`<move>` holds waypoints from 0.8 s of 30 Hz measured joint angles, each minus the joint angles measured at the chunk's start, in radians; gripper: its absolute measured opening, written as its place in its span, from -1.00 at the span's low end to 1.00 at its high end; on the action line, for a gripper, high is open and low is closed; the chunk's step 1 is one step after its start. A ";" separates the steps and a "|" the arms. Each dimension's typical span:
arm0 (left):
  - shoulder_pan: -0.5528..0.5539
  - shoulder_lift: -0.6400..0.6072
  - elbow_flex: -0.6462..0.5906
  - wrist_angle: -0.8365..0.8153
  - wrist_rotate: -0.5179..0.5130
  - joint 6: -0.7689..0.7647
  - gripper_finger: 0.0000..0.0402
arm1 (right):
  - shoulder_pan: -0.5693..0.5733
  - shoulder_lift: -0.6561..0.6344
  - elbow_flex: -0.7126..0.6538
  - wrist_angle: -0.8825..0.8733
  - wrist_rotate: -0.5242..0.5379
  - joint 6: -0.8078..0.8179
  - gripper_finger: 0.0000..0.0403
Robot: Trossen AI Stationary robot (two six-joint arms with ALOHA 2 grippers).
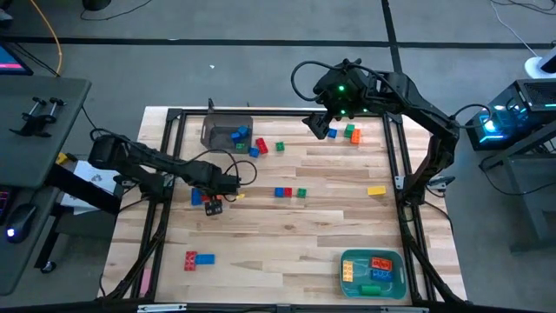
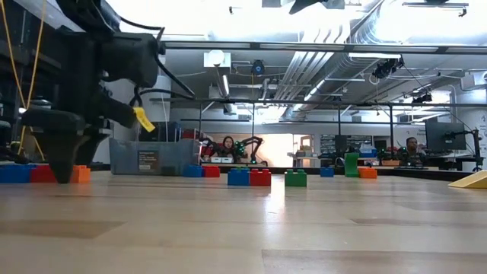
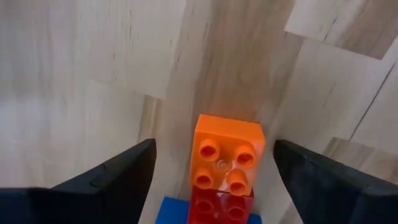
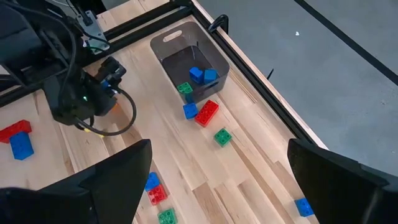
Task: Sort blocks by size
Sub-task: Put the orange four stud game piece into the black bin
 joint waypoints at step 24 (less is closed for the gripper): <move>0.202 -0.046 0.434 0.089 0.041 0.140 -0.59 | 0.023 0.000 0.000 -0.007 0.000 0.034 0.84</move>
